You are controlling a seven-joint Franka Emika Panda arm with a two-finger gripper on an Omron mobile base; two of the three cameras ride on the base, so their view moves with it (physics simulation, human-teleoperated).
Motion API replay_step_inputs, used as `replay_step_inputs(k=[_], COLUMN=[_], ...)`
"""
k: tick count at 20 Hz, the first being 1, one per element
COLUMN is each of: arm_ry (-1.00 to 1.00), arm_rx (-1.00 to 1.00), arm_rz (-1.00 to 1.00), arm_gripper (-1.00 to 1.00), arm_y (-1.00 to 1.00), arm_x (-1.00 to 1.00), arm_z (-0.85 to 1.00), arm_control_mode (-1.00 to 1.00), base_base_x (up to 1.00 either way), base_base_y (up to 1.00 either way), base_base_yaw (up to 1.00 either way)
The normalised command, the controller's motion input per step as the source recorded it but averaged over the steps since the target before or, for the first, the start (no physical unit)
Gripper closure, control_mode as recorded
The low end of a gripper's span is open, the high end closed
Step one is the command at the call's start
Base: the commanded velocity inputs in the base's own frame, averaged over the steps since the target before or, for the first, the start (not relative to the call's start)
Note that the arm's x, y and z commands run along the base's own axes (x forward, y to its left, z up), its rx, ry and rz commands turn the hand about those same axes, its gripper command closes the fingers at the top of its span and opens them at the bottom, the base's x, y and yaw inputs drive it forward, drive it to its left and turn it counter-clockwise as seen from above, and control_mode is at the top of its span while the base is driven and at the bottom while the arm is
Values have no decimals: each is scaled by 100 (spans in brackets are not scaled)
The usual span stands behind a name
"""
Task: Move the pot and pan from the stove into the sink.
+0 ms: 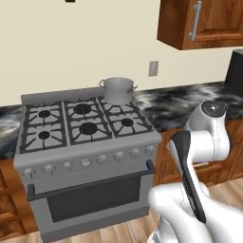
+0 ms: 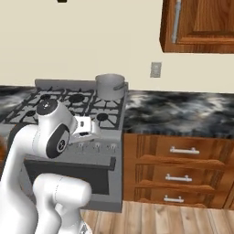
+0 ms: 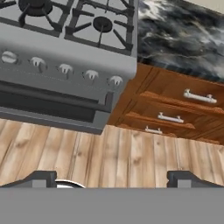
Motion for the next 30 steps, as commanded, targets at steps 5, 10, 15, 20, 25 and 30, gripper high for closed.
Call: replay_step_inputs(k=[5, 10, 15, 20, 25, 30], arm_ry=[0, 0, 0, 0, 4, 7], arm_rx=[0, 0, 0, 0, 0, 0], arm_rz=[0, -1, -5, -4, 0, 0], arm_gripper=[-100, -100, -100, -100, -100, -100], arm_y=[0, 8, 41, 39, 13, 0], arm_x=[0, 11, 49, 44, 44, 45], arm_z=[0, 0, 12, 24, 38, 46], arm_control_mode=[100, -100, -100, -100, -100, -100], base_base_x=[70, 48, 0, 0, 0, 0], base_base_y=[26, 28, 0, 0, 0, 0], base_base_yaw=[-1, -2, 0, 0, 0, 0])
